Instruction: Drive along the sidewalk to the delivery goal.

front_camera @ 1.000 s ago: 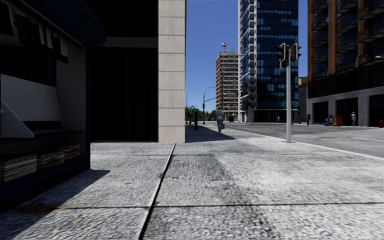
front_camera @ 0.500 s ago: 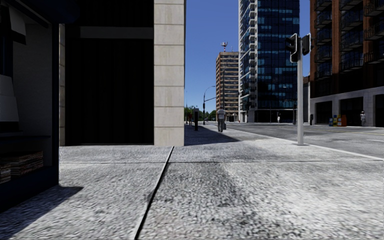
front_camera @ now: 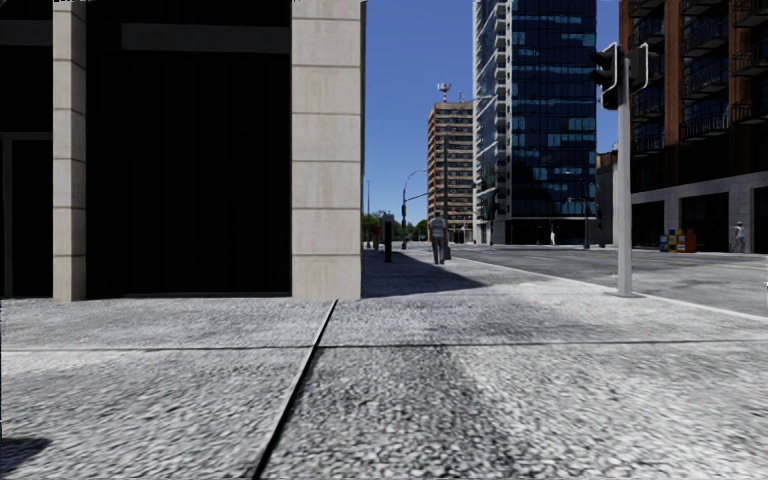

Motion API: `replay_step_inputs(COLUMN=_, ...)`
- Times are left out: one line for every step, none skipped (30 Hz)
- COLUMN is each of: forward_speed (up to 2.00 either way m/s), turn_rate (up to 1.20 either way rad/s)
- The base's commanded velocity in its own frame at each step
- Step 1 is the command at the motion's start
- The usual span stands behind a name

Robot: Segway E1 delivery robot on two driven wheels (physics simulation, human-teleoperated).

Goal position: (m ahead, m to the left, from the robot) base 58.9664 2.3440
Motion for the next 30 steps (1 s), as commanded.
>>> replay_step_inputs(forward_speed=1.47, turn_rate=-0.29)
replay_step_inputs(forward_speed=1.47, turn_rate=-0.29)
replay_step_inputs(forward_speed=1.47, turn_rate=-0.29)
replay_step_inputs(forward_speed=1.47, turn_rate=-0.29)
replay_step_inputs(forward_speed=1.47, turn_rate=-0.3)
replay_step_inputs(forward_speed=1.47, turn_rate=-0.3)
replay_step_inputs(forward_speed=1.47, turn_rate=-0.3)
replay_step_inputs(forward_speed=1.47, turn_rate=-0.3)
replay_step_inputs(forward_speed=1.47, turn_rate=-0.3)
replay_step_inputs(forward_speed=1.48, turn_rate=-0.3)
replay_step_inputs(forward_speed=1.54, turn_rate=-0.3)
replay_step_inputs(forward_speed=1.57, turn_rate=-0.3)
replay_step_inputs(forward_speed=1.57, turn_rate=-0.3)
replay_step_inputs(forward_speed=1.6, turn_rate=-0.3)
replay_step_inputs(forward_speed=1.62, turn_rate=-0.3)
replay_step_inputs(forward_speed=1.64, turn_rate=-0.3)
replay_step_inputs(forward_speed=1.65, turn_rate=-0.3)
replay_step_inputs(forward_speed=1.68, turn_rate=-0.3)
replay_step_inputs(forward_speed=1.75, turn_rate=-0.3)
replay_step_inputs(forward_speed=1.86, turn_rate=-0.3)
replay_step_inputs(forward_speed=1.86, turn_rate=-0.3)
replay_step_inputs(forward_speed=2.0, turn_rate=-0.26)
replay_step_inputs(forward_speed=2.0, turn_rate=-0.2)
replay_step_inputs(forward_speed=2.0, turn_rate=-0.18)
replay_step_inputs(forward_speed=2.0, turn_rate=-0.18)
replay_step_inputs(forward_speed=2.0, turn_rate=-0.18)
replay_step_inputs(forward_speed=2.0, turn_rate=-0.18)
replay_step_inputs(forward_speed=2.0, turn_rate=-0.26)
replay_step_inputs(forward_speed=2.0, turn_rate=-0.34)
replay_step_inputs(forward_speed=2.0, turn_rate=-0.38)
